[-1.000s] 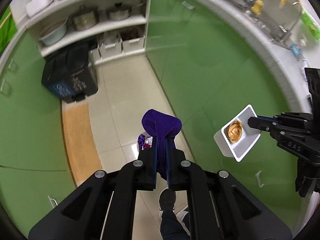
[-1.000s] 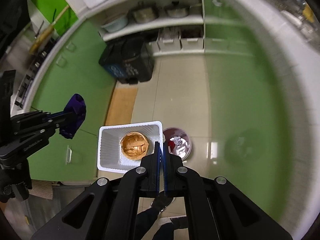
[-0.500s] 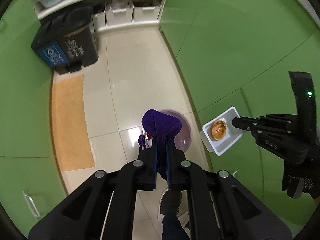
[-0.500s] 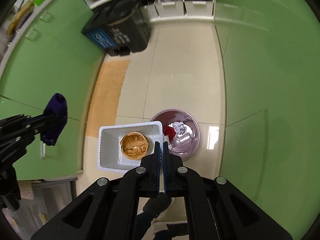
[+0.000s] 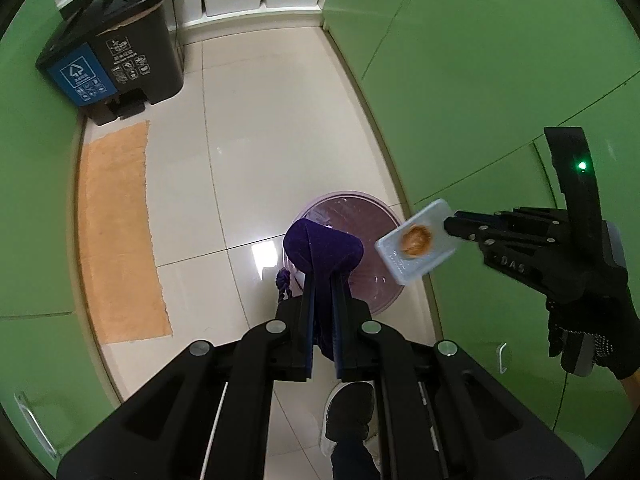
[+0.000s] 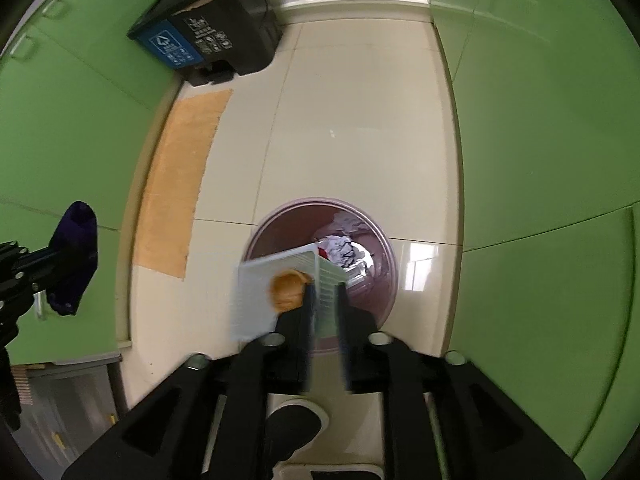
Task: Collect trash
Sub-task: 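Open both grippers to drop the tray and pouch into the bin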
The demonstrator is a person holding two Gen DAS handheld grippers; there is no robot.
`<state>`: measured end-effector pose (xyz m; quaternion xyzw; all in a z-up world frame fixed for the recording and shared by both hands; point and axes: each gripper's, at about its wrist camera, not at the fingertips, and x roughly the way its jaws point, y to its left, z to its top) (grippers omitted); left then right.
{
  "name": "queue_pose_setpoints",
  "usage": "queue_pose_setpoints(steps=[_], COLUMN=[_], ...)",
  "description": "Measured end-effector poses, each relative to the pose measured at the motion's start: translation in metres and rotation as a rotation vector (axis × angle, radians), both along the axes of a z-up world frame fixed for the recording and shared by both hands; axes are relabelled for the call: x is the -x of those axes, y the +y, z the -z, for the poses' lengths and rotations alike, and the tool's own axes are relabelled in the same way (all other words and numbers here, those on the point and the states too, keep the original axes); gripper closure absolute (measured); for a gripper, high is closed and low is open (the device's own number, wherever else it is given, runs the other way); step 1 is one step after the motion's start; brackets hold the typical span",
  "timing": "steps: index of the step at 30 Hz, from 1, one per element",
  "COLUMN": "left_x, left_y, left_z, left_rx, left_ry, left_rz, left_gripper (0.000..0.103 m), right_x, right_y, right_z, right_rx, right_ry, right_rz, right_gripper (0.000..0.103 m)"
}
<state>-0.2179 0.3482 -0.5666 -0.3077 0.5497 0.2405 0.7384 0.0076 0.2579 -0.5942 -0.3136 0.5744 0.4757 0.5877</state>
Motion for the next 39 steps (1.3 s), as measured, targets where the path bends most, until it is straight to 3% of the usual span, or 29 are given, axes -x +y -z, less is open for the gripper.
queue_pose_setpoints(steps=[1,2,3,6,16,24,39], left_x=[-0.002,-0.004,-0.005,-0.013,-0.044,-0.068,-0.089], left_y=[0.000,0.000,0.000,-0.003,-0.012,-0.020,-0.030], left_z=[0.003,0.004,0.006,0.009,0.020,0.046,0.082], left_rx=[0.003,0.006,0.007,0.014,0.032,0.054,0.061], left_ry=[0.000,0.001,0.001,0.002,-0.004,0.013,0.055], left_rz=[0.003,0.007,0.011,0.025,0.071,0.107,0.168], left_gripper=[0.096,0.096,0.096,0.096,0.096,0.096,0.092], right_x=[-0.001,-0.002,-0.003,-0.005,-0.013,-0.008,-0.008], right_y=[0.000,-0.002,-0.004,-0.009,-0.040,-0.075,-0.104], right_z=[0.001,0.000,-0.003,-0.003,-0.029,-0.047,-0.050], right_rx=[-0.005,-0.016,-0.028,-0.021,-0.006,-0.017,-0.026], right_ry=[-0.006,-0.013,-0.019,-0.019,-0.056,-0.058,-0.023], right_rz=[0.002,0.007,0.010,0.012,0.064,0.105,0.188], right_gripper=[0.031,0.022,0.014,0.006,0.006,0.006,0.006])
